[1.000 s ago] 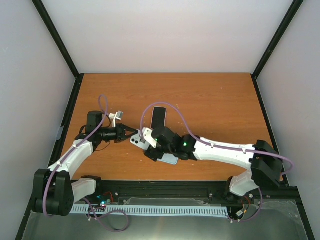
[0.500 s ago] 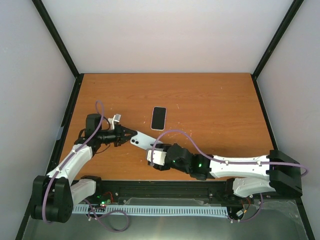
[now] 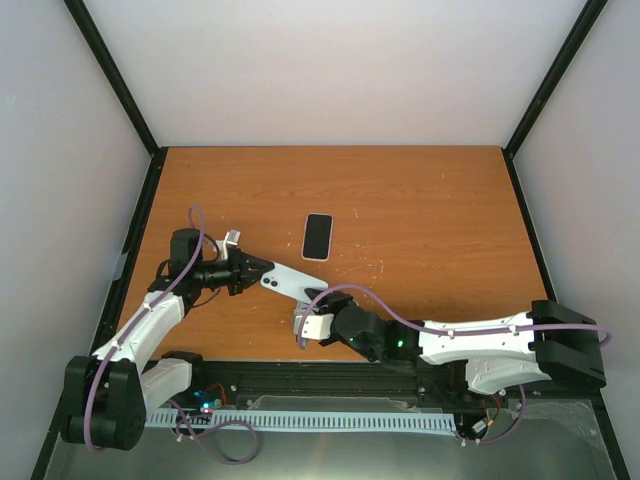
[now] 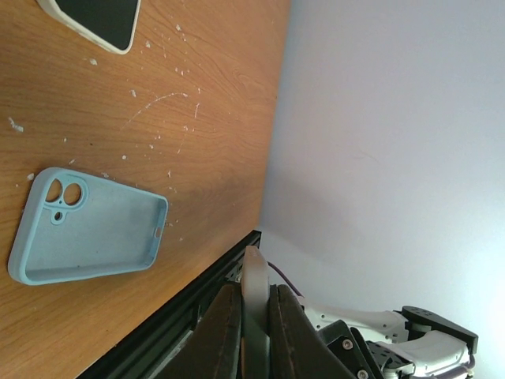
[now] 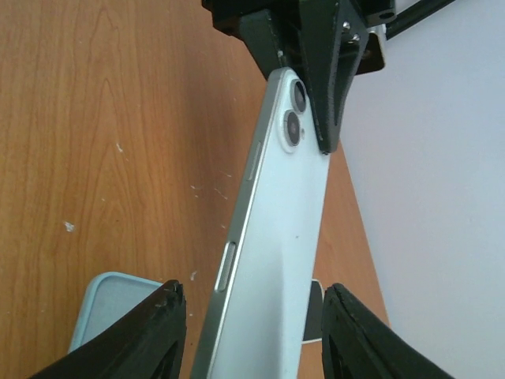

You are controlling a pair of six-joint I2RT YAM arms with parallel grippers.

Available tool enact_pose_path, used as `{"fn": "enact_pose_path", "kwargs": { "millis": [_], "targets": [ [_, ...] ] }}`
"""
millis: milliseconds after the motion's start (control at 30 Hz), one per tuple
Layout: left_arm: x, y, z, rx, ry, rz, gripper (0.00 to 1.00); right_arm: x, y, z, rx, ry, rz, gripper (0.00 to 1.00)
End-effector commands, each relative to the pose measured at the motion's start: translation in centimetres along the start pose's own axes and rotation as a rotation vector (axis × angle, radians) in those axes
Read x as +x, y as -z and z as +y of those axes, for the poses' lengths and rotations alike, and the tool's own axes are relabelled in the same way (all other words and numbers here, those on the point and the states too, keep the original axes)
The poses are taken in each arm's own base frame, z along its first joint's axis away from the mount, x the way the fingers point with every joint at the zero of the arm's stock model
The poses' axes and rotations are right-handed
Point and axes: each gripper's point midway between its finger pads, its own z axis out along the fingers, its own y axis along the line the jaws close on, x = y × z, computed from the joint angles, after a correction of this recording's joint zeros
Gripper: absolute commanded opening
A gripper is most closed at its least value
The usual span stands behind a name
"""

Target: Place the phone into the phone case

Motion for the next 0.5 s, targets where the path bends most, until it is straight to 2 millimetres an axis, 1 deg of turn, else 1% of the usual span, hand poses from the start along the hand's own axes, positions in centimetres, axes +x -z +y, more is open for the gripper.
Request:
{"fn": "enact_pose_path", "kwargs": {
  "millis": [0,200,367,400,467],
  "targets": [
    [0.3,0.3,-1.6,0.053,0.004,0.013,0.00,-0.1,0.1,-0.7,0.067,0.040,0.007,0.47],
    [0.6,0.4,-2.0,0.068,0.026,0.019,0.00,-0.1,-0.4,-0.7,0.092,0.084,0.030,0.44],
    [0.8,0.6,-2.0,0.076,0.044,0.012,0.00,-0.2,-0.8,-0.4,0.085,0.106,0.038,0.49],
    [0.8,0.6,-2.0,0.076,0.048,0.012,0.00,-0.2,-0.9,-0.3,0.085,0.111,0.042,0.48],
    [0.9,0.6,-2.0,0.078,0.049,0.012,0.00,0.0,-1.0,-0.6,0.107,0.117,0.058,0.44]
  ]
}}
